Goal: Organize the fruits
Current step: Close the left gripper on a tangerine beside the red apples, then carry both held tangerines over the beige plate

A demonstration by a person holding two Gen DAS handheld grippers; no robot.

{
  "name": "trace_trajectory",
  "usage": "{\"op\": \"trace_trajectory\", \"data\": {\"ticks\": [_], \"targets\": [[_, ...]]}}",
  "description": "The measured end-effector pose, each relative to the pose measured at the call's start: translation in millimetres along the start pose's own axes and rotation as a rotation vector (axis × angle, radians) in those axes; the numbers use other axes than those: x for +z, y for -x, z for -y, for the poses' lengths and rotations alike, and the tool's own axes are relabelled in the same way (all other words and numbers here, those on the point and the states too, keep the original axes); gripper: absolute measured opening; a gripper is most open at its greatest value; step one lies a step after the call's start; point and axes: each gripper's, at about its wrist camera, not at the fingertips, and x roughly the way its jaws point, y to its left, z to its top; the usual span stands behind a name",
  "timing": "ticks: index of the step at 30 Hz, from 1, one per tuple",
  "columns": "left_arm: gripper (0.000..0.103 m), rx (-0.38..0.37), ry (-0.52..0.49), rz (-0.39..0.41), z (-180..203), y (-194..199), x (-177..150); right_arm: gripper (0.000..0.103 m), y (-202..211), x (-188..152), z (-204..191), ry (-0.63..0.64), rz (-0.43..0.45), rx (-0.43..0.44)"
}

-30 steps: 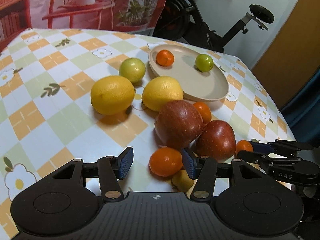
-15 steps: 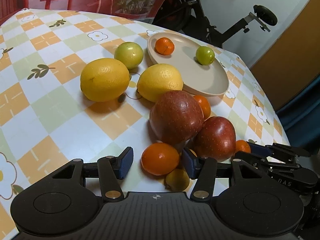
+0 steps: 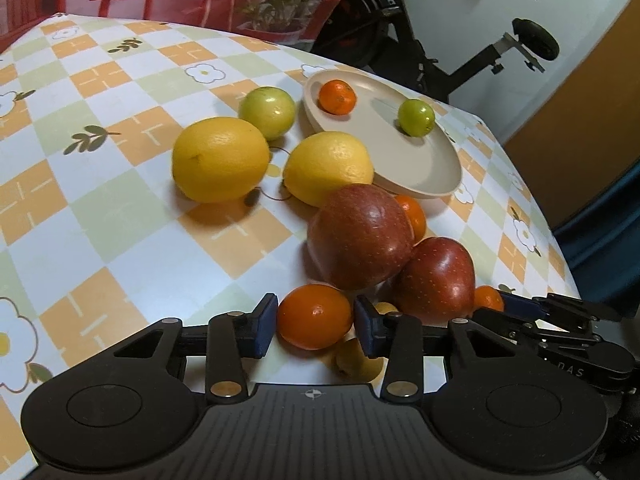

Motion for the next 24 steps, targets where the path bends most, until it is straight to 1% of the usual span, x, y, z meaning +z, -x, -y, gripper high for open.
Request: {"op": "trace_trajectory", "data": {"ticks": [6,11,13,17,24], "targets": [[0.044,0.007,-0.009,-0.004,2.0,-1.9,1.0,0.033,0.4,-1.0,1.7,-0.01,0.007,0.003],[0.043,0.013,-0.017,0.008,2.1,-1.7,-0.4,0.033,1.0,-2.6,1.8,-0.021,0.011,0.006],[0.043,0.035,-0.026,0.023,3.1,1.0,-0.2,0.033,0.8,-2.5,1.5,-0.02,0.011,0.004],[0.043,0.052,-0.045,0.056,5.4,10.3,2.4,0.033,2.3,-1.4,1.7,-0.024,0.02,0.004],[0.043,0.106,-0.121,0.139,17.5,30.0,7.6,0.033,13.4,10.0,8.6,-0.035,0.072,-0.004]]}}
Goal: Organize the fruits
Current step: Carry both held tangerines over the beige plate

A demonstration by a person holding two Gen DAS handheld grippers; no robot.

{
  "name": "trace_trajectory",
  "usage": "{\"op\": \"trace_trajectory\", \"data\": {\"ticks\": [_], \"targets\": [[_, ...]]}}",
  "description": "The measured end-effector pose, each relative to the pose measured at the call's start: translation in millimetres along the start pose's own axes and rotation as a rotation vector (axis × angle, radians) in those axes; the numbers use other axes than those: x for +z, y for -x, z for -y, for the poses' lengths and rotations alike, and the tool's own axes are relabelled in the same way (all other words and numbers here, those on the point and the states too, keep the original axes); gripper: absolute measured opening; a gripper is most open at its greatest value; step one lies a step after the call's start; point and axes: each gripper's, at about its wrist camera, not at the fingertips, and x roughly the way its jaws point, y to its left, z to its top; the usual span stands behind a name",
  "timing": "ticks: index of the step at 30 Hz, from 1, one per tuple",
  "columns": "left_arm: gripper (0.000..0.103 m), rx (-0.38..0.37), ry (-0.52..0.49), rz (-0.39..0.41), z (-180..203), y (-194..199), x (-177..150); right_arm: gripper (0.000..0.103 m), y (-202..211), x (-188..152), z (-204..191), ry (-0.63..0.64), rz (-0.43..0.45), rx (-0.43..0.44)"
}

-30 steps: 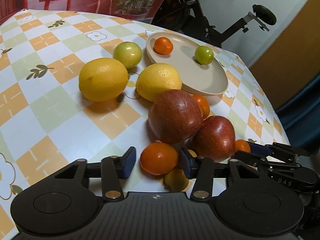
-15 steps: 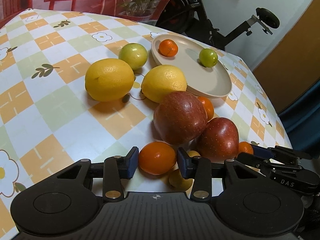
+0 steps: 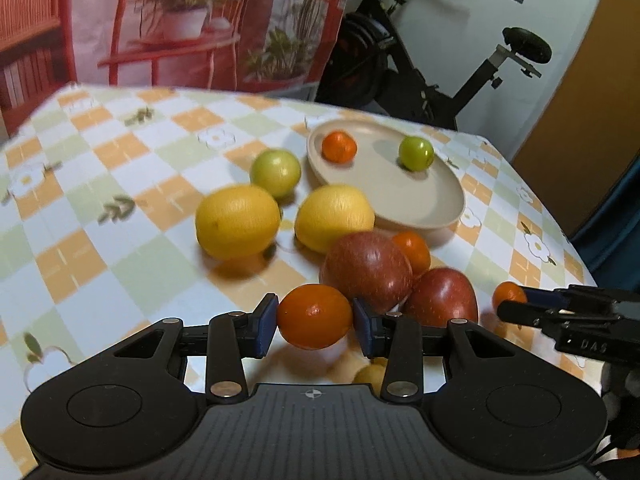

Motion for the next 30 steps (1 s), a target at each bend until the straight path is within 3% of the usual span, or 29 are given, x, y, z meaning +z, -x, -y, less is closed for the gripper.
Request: {"op": "trace_trajectory", "data": {"ticks": [10,21,25,30], "targets": [[0.043,0.052,-0.049,0.128,-1.2,27.6,39.4,0.033,8.5,43.2,14.2,0.002,0.095,-0.003],[0.043,0.077,-0.187,0.297,21.9,40.9,117.4,0.033,-4.8,123.8,20.8,0.089,0.199,-0.02],[0.043,0.061,-0.222,0.276,34.0,19.6,131.1,0.033,-24.9,140.8,22.1,0.115,0.174,-0.028],[0.043,0.02,-0.233,0.147,38.8,-31.3,127.2,0.033,-59.3,135.5,25.3,0.127,0.068,-0.032]]}}
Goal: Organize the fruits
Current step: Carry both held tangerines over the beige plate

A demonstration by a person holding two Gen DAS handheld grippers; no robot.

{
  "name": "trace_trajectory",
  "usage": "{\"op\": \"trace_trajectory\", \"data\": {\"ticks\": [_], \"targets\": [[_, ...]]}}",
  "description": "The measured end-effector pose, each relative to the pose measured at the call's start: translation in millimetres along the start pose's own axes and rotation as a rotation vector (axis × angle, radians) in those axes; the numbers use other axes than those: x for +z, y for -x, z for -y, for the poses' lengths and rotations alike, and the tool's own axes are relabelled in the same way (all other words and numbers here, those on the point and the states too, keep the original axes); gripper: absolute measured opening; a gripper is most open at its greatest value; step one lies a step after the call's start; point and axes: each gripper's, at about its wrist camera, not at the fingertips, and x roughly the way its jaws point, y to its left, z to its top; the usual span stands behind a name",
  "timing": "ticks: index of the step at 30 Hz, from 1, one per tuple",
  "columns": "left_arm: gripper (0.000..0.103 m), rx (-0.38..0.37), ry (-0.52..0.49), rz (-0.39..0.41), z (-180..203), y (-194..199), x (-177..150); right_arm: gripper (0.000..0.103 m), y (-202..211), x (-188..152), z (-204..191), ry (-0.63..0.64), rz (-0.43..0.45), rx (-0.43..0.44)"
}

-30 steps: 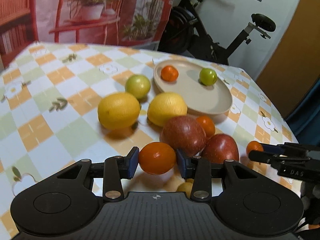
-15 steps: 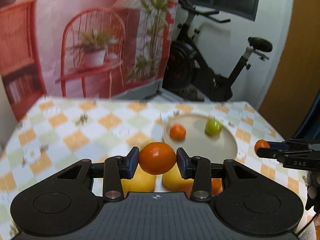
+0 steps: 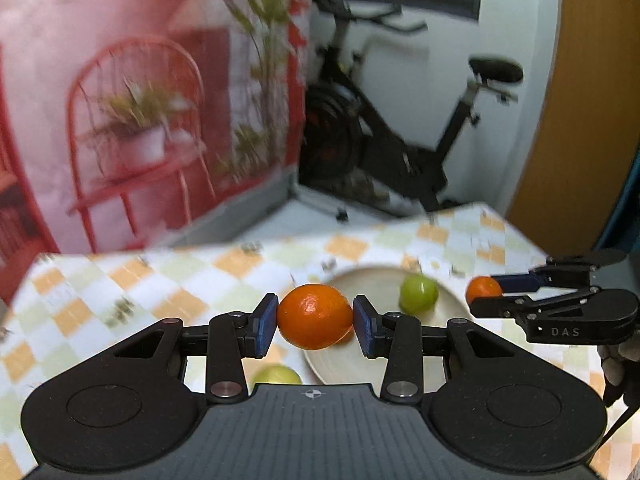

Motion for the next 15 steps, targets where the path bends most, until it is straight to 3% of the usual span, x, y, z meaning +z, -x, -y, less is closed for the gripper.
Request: {"op": "trace_trajectory", "data": {"ticks": [8,15], "targets": [[0.043,-0.045,-0.068,-0.154,5.0,-63.5,-15.3,0.033,-42.1,-6.6,24.2,-0.107,-0.094,0.028],[0.043,-0.059,-0.063,-0.237,0.3,-97.7,-20.4,0.033,-73.5,-5.7,24.6,-0.056,-0.153,0.026]]}}
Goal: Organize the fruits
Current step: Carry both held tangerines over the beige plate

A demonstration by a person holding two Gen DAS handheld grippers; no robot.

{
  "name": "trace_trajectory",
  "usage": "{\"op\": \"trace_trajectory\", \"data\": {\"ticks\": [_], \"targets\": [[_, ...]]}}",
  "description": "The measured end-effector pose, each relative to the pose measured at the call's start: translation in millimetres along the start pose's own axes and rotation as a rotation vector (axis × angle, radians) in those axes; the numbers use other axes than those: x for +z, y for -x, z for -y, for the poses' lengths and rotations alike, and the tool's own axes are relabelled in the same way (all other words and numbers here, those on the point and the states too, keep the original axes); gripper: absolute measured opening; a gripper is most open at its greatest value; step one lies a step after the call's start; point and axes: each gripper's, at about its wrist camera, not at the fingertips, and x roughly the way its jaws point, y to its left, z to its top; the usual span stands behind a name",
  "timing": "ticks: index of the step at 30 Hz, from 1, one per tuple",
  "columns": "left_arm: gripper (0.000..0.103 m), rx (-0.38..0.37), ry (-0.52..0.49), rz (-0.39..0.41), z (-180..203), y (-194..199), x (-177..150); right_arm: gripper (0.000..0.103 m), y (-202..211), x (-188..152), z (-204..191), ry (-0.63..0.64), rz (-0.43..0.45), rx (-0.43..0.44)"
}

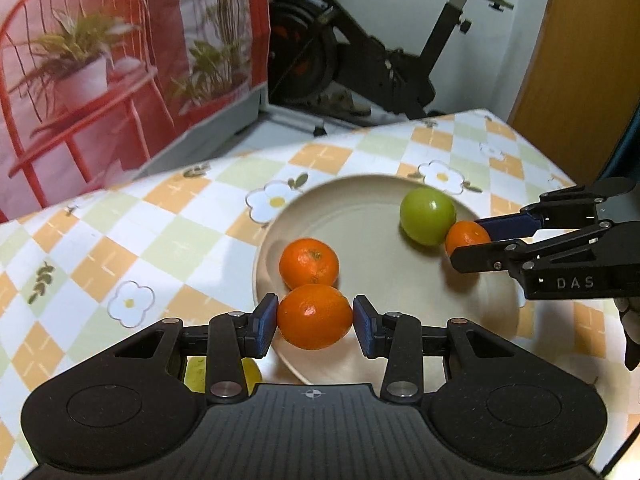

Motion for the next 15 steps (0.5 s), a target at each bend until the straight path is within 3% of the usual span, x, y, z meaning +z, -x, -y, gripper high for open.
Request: {"op": "trace_trajectory", "data": {"ticks": [15], "targets": [[0.043,0.03,-0.003,0.0,-2.2,-23.2,16.6,0.032,-18.5,8.3,-0.9,0.058,0.01,-0.044]]}}
